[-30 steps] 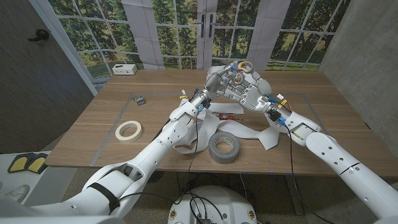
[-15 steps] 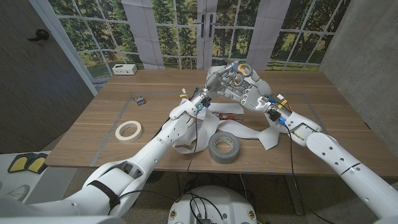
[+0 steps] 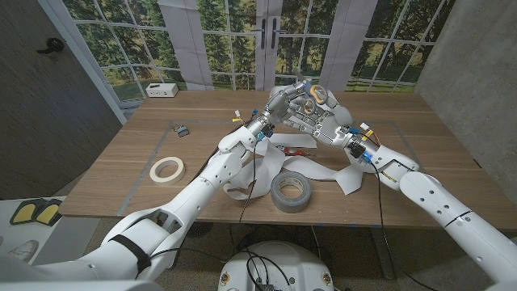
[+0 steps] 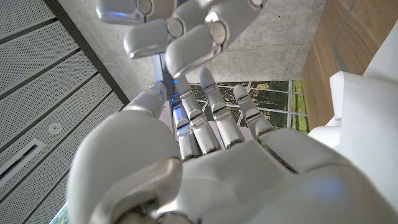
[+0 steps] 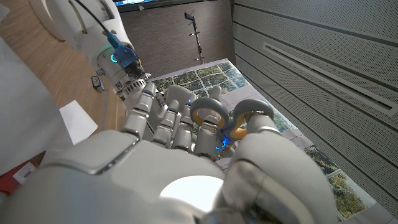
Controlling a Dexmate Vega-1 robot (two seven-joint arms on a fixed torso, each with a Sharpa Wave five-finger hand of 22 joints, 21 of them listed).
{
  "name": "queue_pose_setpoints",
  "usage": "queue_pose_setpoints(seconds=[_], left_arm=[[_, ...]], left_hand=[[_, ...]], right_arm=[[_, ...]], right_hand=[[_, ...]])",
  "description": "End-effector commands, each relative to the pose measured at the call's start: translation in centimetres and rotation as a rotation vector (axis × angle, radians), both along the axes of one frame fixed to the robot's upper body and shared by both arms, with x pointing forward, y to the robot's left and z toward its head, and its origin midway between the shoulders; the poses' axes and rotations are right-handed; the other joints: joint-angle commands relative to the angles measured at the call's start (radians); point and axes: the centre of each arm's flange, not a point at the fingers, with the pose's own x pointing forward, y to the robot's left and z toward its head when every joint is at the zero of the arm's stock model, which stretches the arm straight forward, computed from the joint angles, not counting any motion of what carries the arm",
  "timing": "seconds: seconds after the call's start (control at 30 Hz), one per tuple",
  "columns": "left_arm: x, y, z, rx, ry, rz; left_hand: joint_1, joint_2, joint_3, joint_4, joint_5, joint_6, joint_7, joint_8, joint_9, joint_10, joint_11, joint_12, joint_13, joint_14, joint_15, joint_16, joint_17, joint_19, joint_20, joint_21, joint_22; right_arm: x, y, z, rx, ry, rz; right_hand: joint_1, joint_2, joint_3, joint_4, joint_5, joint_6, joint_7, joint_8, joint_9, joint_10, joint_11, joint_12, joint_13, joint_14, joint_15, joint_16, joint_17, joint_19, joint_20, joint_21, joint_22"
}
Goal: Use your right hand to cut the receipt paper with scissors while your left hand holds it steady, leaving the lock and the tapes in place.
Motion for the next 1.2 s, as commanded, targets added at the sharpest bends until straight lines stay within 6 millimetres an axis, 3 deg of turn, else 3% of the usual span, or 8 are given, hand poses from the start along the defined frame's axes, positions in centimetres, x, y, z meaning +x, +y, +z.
queue_pose_setpoints(seconds=[0.03, 0.2, 0.4, 0.73, 1.2], left_arm=[[-0.51, 0.16, 0.38, 0.027, -0.047, 0.058], [-0.69, 0.33, 0.57, 0.033, -0.075, 0.078], [-0.75, 0.41, 0.62, 0.031, -0.078, 0.092], [-0.72, 0.36, 0.35, 0.042, -0.068, 0.102], [-0.65, 0.23, -0.09, 0.046, -0.044, 0.11]], left_hand=[[0.084, 0.07, -0.001, -0.008, -0.004, 0.055, -0.047, 0.0, -0.001, 0.01, 0.0, 0.009, 0.002, 0.011, -0.156, 0.005, 0.006, 0.008, -0.001, 0.009, 0.003], [0.085, 0.071, -0.002, -0.009, -0.005, 0.057, -0.048, -0.001, -0.002, 0.01, 0.0, 0.009, 0.005, 0.012, -0.155, 0.006, 0.007, 0.009, -0.001, 0.01, 0.003], [0.089, 0.071, -0.003, -0.011, -0.006, 0.062, -0.049, -0.001, -0.004, 0.009, 0.0, 0.008, 0.007, 0.012, -0.156, 0.005, 0.008, 0.009, 0.0, 0.011, 0.003], [0.09, 0.073, -0.005, -0.01, -0.007, 0.061, -0.049, -0.005, -0.006, 0.008, 0.0, 0.007, 0.011, 0.015, -0.154, 0.006, 0.009, 0.01, -0.001, 0.013, 0.003], [0.091, 0.077, -0.005, -0.006, -0.006, 0.063, -0.049, -0.008, -0.01, 0.007, 0.0, 0.004, 0.014, 0.019, -0.155, 0.005, 0.01, 0.01, -0.001, 0.015, 0.003]], right_arm=[[0.23, -0.27, 0.02, -0.068, -0.023, 0.015], [0.36, -0.27, 0.11, -0.11, -0.04, 0.03], [0.48, -0.33, 0.27, -0.157, -0.061, 0.039], [0.51, -0.19, 0.46, -0.19, -0.097, 0.075], [0.44, 0.05, 0.37, -0.212, -0.119, 0.116]], right_hand=[[0.035, -0.005, 0.006, -0.021, -0.009, 0.019, 0.003, 0.013, 0.011, -0.027, 0.013, -0.013, 0.003, -0.017, 0.003, -0.007, -0.003, -0.006, -0.006, -0.005, 0.0], [0.069, -0.02, 0.009, -0.034, -0.02, 0.011, 0.031, 0.011, 0.021, -0.086, 0.027, -0.032, 0.003, -0.029, 0.019, -0.015, -0.006, -0.018, 0.0, -0.01, 0.001], [0.101, -0.029, 0.013, -0.039, -0.026, 0.014, 0.043, 0.013, 0.027, -0.117, 0.031, -0.04, -0.001, -0.046, 0.036, -0.024, -0.009, -0.031, 0.0, -0.015, 0.0], [0.143, -0.037, 0.019, -0.041, -0.035, 0.062, 0.062, 0.033, 0.035, -0.118, 0.035, -0.035, -0.007, -0.05, 0.042, -0.028, -0.013, -0.037, -0.005, -0.017, 0.0], [0.195, -0.041, 0.026, -0.04, -0.043, 0.111, 0.05, 0.055, 0.05, -0.103, 0.036, -0.028, -0.017, -0.046, 0.076, -0.034, -0.024, -0.026, 0.004, -0.013, -0.001]])
